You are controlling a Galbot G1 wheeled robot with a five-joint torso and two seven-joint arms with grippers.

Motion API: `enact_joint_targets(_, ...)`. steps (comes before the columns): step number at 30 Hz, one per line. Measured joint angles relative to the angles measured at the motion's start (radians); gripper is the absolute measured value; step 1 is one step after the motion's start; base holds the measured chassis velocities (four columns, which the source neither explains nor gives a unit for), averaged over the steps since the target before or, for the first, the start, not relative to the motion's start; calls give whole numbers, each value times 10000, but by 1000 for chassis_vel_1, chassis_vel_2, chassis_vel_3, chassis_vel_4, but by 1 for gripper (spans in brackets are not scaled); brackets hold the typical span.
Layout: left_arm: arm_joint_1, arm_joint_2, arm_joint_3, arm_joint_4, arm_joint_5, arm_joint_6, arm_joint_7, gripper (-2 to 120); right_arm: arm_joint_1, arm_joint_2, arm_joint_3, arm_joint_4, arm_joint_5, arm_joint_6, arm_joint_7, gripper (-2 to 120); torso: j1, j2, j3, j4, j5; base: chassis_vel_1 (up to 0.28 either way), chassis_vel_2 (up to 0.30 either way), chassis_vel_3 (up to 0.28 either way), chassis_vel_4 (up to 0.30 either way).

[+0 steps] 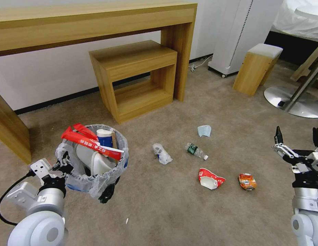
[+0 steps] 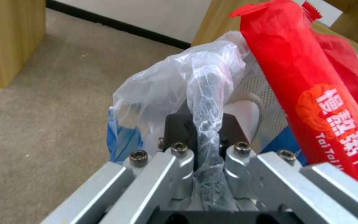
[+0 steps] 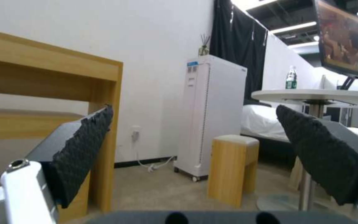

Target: Pick up the trash bin and place the garbage on the floor into it.

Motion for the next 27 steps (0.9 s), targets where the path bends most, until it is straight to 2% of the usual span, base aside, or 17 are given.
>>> enact_joint_targets(7, 50, 105, -9, -25, -11, -14, 54, 3, 41, 30, -14, -127, -7, 58, 19, 100, 0, 0, 1, 0, 0, -164, 158, 162, -152)
enact_joint_targets(20, -52, 139, 22, 56, 53, -6, 64, 3, 147, -30, -257, -468, -42, 169, 104, 100, 2, -4, 7, 4, -2, -242, 233, 244, -246)
enact_joint_targets(24, -23, 120, 12, 54, 54, -8, 75, 3, 93, -42, -347, -425, -205, 23, 196, 100, 2, -3, 6, -5, -1, -127, 109, 84, -70)
enact_joint_targets(27, 29, 124, -45, 27, 47, -14, 83, 3, 71, -49, -377, -405, -283, -25, 216, 100, 1, -3, 0, 0, 1, 16, -17, -16, 13)
